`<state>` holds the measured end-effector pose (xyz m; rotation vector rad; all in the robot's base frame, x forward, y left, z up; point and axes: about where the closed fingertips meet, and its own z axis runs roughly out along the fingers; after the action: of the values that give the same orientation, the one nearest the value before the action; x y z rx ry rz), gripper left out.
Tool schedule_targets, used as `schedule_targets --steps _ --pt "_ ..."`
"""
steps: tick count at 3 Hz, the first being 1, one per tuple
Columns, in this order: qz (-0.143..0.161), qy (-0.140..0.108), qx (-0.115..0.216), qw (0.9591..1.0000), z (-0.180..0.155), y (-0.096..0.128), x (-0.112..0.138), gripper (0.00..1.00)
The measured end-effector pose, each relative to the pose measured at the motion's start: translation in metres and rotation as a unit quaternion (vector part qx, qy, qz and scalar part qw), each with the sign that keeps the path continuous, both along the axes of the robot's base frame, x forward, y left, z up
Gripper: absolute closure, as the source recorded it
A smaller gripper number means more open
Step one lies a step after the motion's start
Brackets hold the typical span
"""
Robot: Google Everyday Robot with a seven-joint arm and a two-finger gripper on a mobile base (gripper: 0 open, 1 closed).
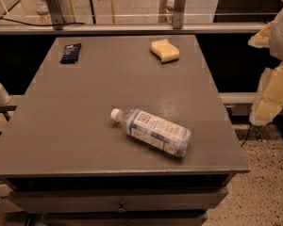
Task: Move blue plastic bottle near sponge
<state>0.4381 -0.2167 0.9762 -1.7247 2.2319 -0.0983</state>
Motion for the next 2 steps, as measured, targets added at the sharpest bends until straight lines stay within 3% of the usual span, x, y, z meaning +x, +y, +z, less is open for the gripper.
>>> schedule_targets --steps 1,2 --pt "0.0 0.0 0.0 1.0 0.0 0.0 0.0 0.0" --pt "0.001 -0.011 0.032 0.9994 -0.0017 0.0099 0.0025 0.0"
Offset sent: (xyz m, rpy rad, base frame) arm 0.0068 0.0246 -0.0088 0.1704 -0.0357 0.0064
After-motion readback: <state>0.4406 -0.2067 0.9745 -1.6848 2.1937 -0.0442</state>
